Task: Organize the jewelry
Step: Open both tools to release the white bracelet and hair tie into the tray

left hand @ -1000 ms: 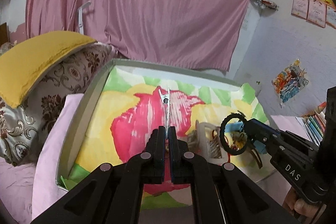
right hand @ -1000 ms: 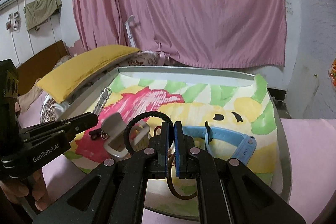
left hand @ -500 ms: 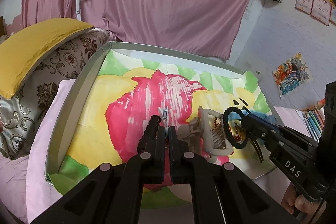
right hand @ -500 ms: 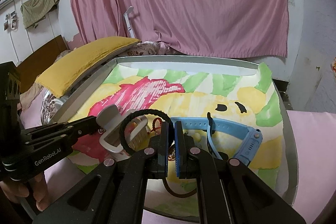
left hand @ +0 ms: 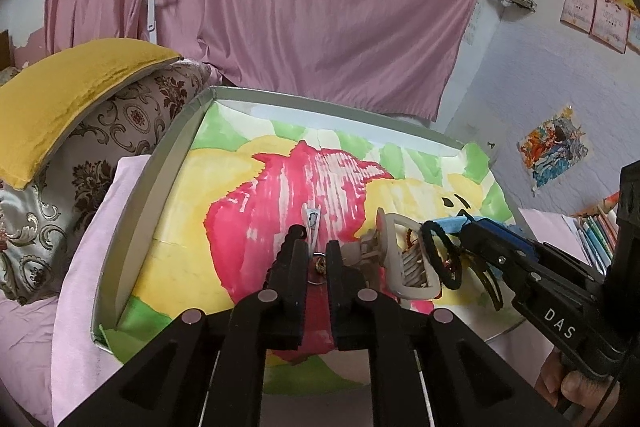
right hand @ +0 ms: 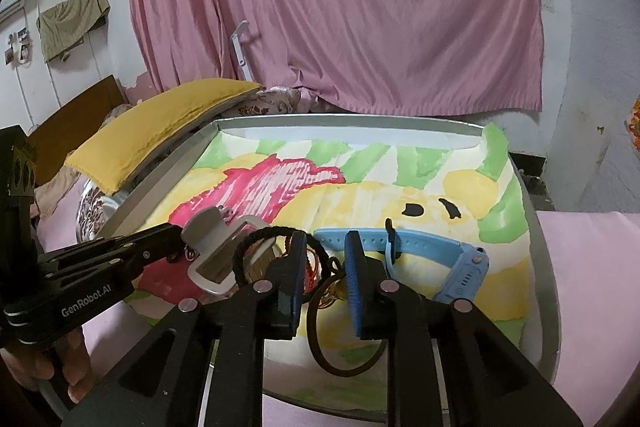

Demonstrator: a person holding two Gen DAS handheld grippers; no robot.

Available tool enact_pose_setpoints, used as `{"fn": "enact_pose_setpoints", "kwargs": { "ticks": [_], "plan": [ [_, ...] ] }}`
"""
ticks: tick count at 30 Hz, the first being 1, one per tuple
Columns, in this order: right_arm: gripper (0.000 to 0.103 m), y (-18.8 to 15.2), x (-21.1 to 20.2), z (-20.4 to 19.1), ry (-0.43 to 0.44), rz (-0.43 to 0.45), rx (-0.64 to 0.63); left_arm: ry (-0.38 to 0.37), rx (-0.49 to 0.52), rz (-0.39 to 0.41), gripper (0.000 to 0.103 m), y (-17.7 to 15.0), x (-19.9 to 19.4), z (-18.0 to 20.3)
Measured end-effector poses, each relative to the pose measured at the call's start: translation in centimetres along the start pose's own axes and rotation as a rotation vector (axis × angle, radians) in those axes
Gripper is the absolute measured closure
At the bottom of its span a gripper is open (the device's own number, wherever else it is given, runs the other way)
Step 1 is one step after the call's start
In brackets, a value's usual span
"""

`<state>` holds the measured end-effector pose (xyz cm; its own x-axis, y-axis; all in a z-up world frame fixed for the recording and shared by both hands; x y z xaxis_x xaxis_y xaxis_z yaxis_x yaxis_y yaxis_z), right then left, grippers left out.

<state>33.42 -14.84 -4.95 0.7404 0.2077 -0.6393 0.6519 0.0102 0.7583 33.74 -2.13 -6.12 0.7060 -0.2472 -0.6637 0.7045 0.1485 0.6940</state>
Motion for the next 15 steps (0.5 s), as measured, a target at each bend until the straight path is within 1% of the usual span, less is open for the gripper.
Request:
{"fn": "enact_pose_setpoints", "kwargs": {
  "ticks": [2,3,4,8,10,14,15],
  "plan": [
    [0.078,0.2,-0.3,0.1,-0.005,0.017,-0.001,0.004,0.001,0.009,0.094,0.1,-0.2,-0.1],
    [0.071,0.3,-0.5,0.1,-0.01,0.028,-0.001,0.009,0.004,0.017,0.093,0.2,-0.4,-0.1],
    [0.068,0.4,-0.7,0.1,-0.012,0.038,-0.002,0.011,0.006,0.023,0.09,0.2,-0.5,-0.1],
    [0.068,0.7,-1.3,0.2,-0.023,0.068,-0.006,0.012,0.005,0.05,0.081,0.5,-1.1,-0.2],
    [0.068,0.8,-1.8,0.4,-0.034,0.092,-0.002,0.02,0.0,0.066,0.075,0.6,-1.5,-0.5],
    [0.068,1.1,-2.5,0.7,-0.05,0.124,0.0,0.038,-0.008,0.11,0.067,1.1,-2.4,-0.9],
    [0.068,1.2,-2.6,0.8,-0.053,0.132,0.002,0.041,-0.01,0.12,0.063,1.2,-2.6,-1.0]
  ]
}}
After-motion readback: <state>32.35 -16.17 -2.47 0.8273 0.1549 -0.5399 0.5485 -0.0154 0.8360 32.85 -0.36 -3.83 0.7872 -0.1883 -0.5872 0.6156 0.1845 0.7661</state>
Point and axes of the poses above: each gripper's, at about its wrist camera, not at the fingertips, and x roughly the way its jaws point, z to its right, y to its top, the point moved 10 cm from there along x, roughly the way its jaws point, and after that the axes turned 2 degrees about -x, right-handed, at the moved point
